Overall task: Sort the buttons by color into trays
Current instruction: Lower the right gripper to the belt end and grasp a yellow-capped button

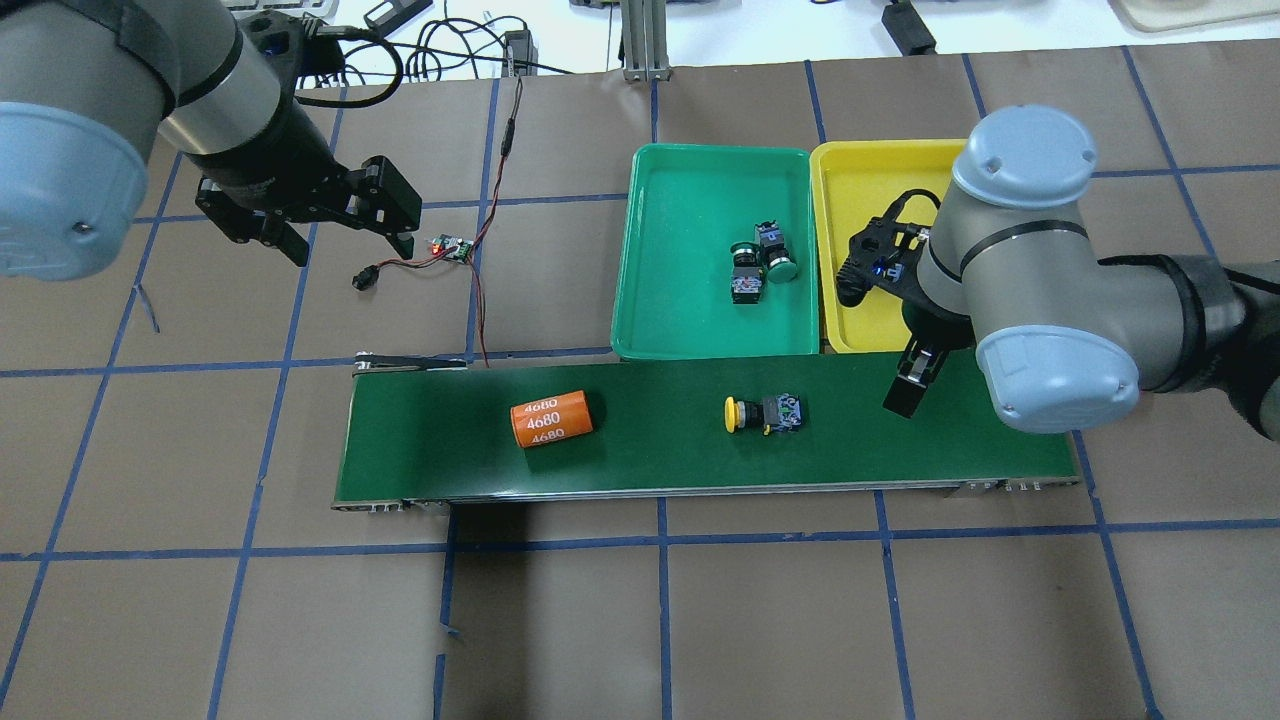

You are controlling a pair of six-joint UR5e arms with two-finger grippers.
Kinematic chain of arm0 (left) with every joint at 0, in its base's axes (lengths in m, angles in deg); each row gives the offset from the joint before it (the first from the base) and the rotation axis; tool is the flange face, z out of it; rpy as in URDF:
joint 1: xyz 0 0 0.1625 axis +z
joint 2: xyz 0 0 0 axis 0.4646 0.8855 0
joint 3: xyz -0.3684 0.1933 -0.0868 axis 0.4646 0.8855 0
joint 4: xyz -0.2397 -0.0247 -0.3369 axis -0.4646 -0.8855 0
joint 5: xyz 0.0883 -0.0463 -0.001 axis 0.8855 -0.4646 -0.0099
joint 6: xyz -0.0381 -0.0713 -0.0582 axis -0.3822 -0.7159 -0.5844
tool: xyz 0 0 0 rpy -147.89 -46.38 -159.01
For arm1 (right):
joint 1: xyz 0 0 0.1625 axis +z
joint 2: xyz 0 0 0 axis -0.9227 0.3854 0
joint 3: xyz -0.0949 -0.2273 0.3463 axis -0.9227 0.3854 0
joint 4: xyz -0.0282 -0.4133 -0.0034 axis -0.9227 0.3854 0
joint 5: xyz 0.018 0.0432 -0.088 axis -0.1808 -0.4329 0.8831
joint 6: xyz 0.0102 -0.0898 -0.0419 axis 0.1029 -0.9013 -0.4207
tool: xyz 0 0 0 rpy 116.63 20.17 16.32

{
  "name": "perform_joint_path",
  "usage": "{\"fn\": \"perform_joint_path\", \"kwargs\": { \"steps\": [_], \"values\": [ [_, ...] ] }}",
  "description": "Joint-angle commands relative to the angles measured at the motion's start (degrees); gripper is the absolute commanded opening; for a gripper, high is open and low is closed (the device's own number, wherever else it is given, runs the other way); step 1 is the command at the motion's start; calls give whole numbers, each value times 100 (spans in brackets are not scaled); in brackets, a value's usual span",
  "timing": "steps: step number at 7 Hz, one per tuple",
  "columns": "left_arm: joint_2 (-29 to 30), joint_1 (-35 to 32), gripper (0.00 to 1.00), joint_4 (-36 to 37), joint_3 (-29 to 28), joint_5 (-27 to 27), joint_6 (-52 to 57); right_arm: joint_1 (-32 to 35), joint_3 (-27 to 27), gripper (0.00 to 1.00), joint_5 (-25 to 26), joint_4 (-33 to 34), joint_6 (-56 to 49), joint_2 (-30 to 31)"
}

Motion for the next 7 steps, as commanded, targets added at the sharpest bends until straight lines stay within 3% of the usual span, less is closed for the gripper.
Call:
{"fn": "perform_joint_path", "kwargs": {
  "steps": [1, 7],
  "values": [
    [13, 4, 100, 1, -7, -5, 1, 26, -395, 100, -193, 659, -314, 38],
    [4, 4, 100, 1, -24, 4, 10, 633, -422, 94, -290, 1033, -94, -295]
  ]
}}
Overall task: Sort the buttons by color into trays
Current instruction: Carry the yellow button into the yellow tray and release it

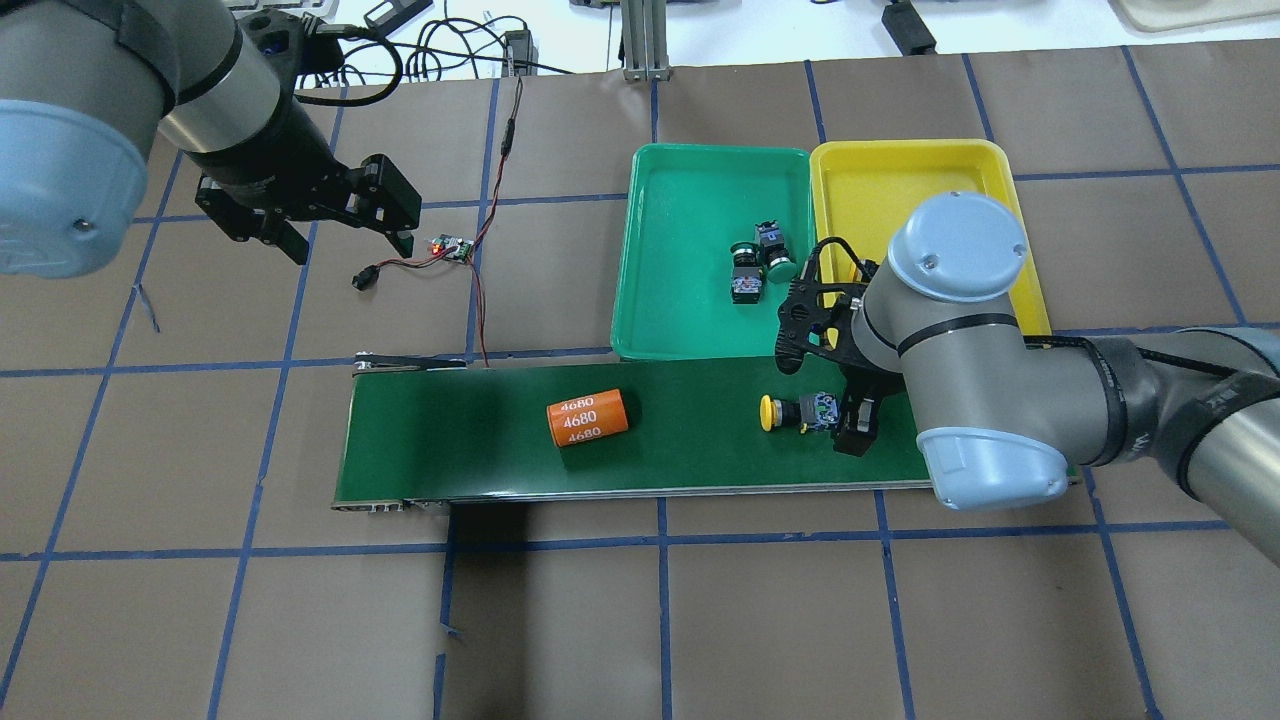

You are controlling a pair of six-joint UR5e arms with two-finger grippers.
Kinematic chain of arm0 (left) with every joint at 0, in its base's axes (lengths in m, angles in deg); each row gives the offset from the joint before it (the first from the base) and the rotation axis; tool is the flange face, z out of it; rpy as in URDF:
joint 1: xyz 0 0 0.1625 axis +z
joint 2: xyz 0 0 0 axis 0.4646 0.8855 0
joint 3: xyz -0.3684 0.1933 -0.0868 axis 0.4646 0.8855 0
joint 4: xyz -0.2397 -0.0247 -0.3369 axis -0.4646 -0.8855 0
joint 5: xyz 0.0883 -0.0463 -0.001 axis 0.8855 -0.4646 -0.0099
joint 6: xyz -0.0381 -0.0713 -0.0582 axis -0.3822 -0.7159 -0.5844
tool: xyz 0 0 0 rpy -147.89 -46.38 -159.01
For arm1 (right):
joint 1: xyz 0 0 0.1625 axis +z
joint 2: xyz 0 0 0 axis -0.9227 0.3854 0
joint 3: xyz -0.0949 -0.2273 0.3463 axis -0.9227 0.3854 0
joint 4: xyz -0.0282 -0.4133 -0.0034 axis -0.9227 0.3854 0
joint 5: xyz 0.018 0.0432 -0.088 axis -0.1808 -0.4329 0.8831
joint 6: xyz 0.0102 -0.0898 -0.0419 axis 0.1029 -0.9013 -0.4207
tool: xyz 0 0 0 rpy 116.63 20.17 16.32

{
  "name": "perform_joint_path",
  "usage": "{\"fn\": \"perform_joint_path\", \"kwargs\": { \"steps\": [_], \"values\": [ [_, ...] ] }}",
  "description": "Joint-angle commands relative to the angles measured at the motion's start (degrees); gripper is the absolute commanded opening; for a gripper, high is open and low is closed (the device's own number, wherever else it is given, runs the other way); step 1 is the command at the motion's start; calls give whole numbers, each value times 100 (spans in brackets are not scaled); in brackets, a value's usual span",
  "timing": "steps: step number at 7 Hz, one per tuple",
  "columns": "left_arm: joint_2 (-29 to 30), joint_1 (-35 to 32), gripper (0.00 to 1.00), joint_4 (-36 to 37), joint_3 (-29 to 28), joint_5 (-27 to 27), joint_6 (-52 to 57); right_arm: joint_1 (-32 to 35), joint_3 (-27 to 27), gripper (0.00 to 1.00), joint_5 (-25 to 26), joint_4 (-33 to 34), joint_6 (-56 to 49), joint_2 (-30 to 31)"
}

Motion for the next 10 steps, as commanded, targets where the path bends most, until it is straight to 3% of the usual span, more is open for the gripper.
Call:
{"fn": "perform_joint_path", "kwargs": {
  "steps": [1, 2, 3, 4, 6, 8, 10],
  "values": [
    [6, 0, 100, 0, 5, 0, 6, 92, -5, 81, 13, 66, 13, -149],
    [-2, 0, 100, 0, 5, 0, 6, 119, 13, 58, 22, 74, -48, -149],
    [-3, 0, 100, 0, 5, 9, 6, 119, 13, 24, 100, 66, -57, -158],
    [-3, 0, 100, 0, -12, 18, 32, 119, 13, 0, 101, 22, -57, -97],
    [6, 0, 100, 0, -4, 9, 33, 58, 127, 0, 389, 83, -153, -114],
    [15, 9, 100, 0, -82, 18, 50, -265, 976, 0, 435, 31, -93, -367],
    [24, 9, 100, 0, -65, 9, 41, -862, 1338, 0, 391, 92, -161, -728]
  ]
}}
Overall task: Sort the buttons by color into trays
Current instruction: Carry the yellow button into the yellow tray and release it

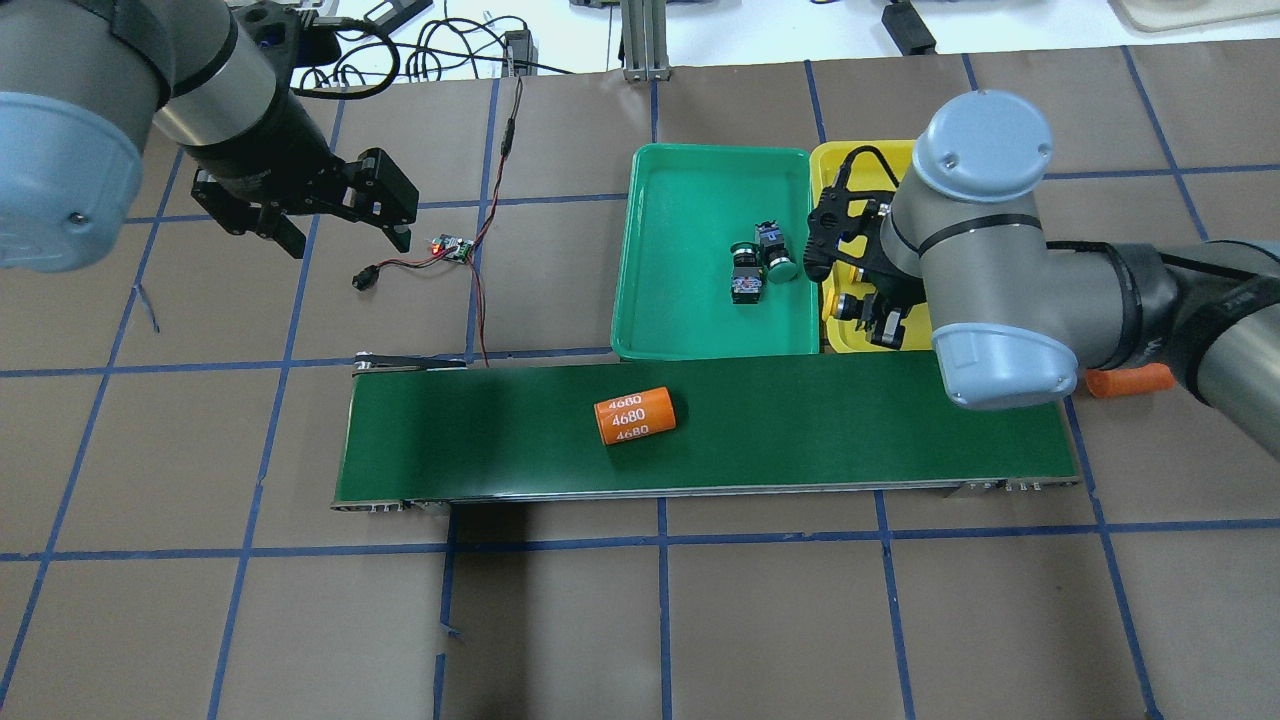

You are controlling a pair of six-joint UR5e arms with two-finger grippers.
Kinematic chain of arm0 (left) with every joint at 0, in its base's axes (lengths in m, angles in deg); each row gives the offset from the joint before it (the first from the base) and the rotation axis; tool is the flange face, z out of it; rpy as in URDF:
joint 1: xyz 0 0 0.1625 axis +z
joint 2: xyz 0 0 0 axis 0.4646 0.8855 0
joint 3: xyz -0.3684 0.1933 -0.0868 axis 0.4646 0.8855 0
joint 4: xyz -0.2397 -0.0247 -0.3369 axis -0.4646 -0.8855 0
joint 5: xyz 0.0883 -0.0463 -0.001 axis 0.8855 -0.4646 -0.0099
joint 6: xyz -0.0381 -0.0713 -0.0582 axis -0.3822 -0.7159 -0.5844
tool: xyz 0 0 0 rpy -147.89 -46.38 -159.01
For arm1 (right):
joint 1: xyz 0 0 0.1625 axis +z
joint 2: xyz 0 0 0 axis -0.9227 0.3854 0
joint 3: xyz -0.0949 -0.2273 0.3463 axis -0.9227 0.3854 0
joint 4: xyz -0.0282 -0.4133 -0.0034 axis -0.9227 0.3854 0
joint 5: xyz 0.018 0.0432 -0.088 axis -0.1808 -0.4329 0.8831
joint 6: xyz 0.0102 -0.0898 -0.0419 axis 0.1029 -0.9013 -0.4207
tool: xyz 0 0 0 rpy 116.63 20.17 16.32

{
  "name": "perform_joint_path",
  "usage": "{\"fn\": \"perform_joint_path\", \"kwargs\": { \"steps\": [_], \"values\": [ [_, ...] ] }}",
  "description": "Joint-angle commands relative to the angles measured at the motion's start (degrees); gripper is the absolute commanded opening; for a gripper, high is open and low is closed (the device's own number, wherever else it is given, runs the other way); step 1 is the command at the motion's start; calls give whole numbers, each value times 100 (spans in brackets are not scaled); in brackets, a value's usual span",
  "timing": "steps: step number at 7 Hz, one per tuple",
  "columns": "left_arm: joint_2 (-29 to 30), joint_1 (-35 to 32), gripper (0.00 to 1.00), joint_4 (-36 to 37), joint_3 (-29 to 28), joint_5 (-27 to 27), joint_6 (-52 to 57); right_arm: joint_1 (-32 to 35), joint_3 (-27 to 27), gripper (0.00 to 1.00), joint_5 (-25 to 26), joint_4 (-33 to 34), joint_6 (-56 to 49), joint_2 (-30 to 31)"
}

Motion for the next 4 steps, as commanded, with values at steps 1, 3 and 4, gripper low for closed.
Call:
{"fn": "perform_joint_path", "kwargs": {
  "steps": [1, 3, 4],
  "values": [
    [4, 1, 100, 9, -6, -2, 2, -677, 321, 0, -52, 14, -176, -543],
    [4, 1, 100, 0, -6, -2, 2, -979, 270, 79, -122, 328, -606, -879],
    [4, 1, 100, 9, 12, -2, 2, -970, 286, 100, -227, 443, -582, -924]
  ]
}}
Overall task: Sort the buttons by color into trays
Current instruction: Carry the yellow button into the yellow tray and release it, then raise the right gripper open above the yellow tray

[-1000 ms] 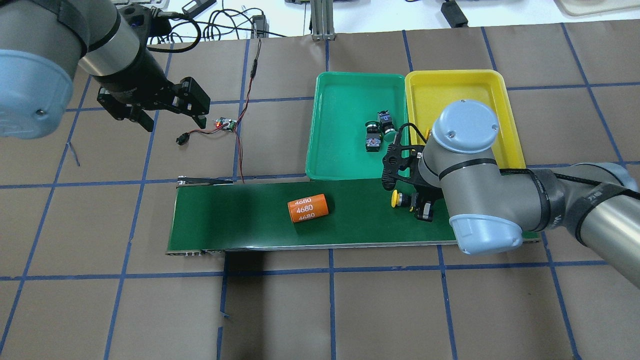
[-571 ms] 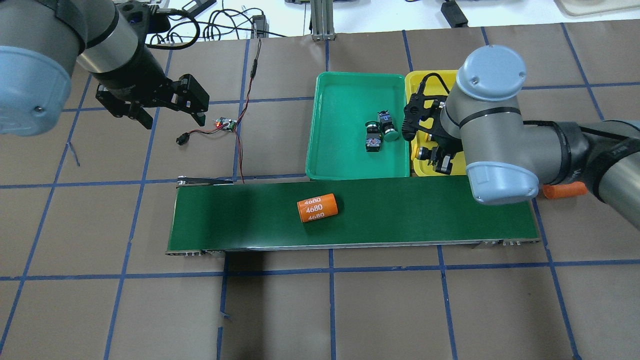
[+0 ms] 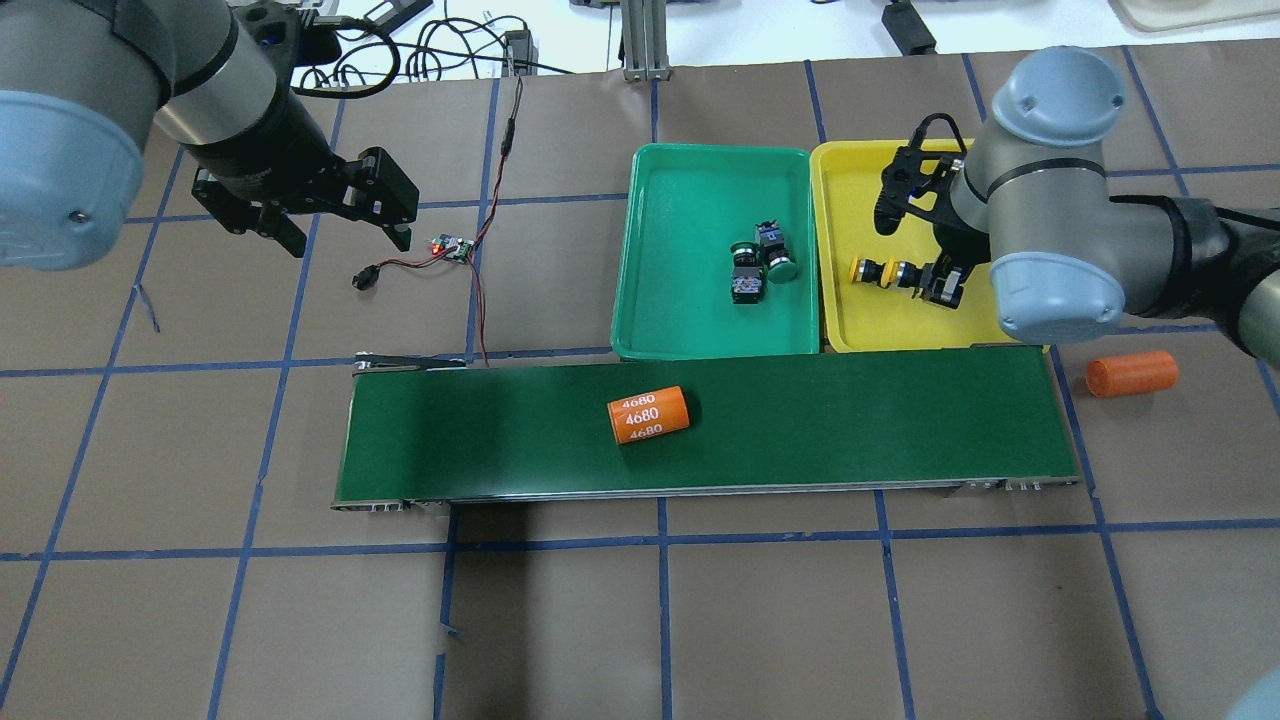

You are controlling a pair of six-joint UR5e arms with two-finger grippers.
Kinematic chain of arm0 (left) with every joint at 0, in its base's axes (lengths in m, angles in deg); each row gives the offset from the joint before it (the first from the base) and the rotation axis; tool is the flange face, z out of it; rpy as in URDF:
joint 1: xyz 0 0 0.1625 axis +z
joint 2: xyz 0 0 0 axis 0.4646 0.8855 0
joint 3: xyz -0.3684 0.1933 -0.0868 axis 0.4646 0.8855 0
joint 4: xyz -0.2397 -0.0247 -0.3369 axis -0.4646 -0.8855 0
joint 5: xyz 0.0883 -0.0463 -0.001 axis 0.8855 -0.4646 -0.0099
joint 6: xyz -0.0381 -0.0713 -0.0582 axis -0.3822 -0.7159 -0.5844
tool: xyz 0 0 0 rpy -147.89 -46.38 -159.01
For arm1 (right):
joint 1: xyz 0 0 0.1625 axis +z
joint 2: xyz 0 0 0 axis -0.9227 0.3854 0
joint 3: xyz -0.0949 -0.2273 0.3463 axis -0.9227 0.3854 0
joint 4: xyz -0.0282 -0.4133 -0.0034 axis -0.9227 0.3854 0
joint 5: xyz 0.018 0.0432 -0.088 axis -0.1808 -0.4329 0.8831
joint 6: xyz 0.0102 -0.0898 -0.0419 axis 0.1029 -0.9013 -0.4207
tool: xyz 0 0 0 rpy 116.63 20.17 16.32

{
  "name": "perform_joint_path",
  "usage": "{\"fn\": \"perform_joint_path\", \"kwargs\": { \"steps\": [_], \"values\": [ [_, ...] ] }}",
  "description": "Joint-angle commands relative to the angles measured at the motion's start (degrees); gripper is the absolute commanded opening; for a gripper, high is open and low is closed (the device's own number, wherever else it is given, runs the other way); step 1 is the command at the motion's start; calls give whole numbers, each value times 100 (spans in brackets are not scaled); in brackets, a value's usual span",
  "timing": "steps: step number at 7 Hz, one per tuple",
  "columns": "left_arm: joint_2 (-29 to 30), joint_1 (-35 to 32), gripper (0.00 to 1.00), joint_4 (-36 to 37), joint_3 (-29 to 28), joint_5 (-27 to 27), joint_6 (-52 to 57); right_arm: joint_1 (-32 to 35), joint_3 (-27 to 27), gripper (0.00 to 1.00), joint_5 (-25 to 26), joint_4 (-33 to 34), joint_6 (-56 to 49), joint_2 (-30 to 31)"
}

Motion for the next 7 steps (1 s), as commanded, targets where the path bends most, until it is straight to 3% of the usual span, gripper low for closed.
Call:
{"fn": "perform_joint_path", "kwargs": {
  "steps": [1, 2, 4, 5, 7],
  "values": [
    [-9, 0, 100, 22, 22, 0, -26, 31, 39, 100, -89, 113, 113, -47],
    [-18, 0, 100, 74, 31, 0, -26, 127, 153, 100, -107, -445, 898, 119],
    [-18, 0, 100, 74, 48, 0, -44, 564, 1403, 100, -116, -2811, 3012, 577],
    [8, 0, 100, 74, -30, 17, -61, 898, 1863, 100, -116, -3336, 4181, 587],
    [0, -18, 100, 13, -39, 18, -79, 1209, 2445, 100, -116, -4023, 5277, 761]
  ]
}}
